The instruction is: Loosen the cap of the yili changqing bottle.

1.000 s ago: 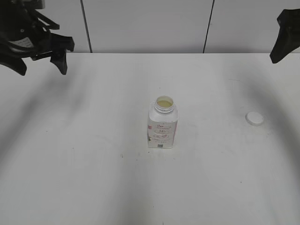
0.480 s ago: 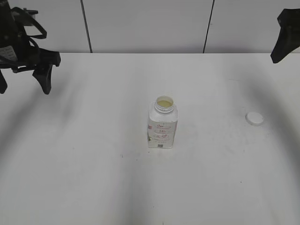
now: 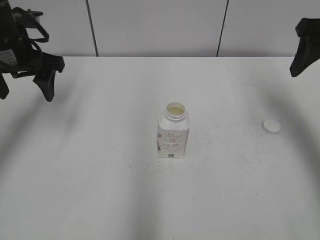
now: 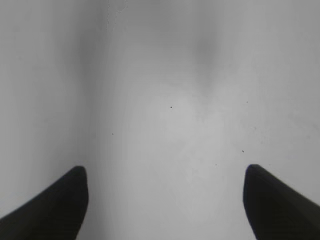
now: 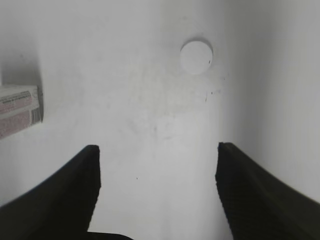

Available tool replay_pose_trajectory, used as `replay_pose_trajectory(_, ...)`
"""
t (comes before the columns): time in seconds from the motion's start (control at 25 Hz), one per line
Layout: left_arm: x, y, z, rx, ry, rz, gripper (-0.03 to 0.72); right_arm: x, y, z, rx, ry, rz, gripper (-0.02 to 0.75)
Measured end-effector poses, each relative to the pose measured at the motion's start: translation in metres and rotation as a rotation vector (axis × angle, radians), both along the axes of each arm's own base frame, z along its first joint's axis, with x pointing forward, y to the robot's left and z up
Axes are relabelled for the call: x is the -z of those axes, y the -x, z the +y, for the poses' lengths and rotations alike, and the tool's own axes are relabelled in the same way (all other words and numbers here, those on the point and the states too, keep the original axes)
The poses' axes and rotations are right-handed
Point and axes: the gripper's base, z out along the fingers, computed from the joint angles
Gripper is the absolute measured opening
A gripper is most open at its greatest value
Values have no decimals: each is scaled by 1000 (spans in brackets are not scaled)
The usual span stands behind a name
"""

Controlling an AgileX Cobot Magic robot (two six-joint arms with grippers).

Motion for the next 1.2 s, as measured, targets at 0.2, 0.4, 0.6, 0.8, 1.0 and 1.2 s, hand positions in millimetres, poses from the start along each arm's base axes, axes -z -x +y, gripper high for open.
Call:
replay_pose_trajectory(0.2,-1,0,0,46,-6,5,568,12,14,-1,2,3,54,565)
replay_pose_trajectory(0.4,-13,5,1,57,-1,-24,565,5,36,-2,4,3,43,565)
replay_pose_trajectory(0.6,-38,16,3,58,14,-93,565,-7,63,-3,5,1,10,564)
replay_pose_trajectory(0.8,-61,28,6,58,30,-158,565,-12,98,-4,5,0,-13,564)
replay_pose_trajectory(1.0,-86,43,8,56,57,-229,565,-10,133,-5,6,-1,-26,564)
replay_pose_trajectory(1.2,-105,67,10,52,107,-281,565,-11,172,-7,6,-3,-81,564)
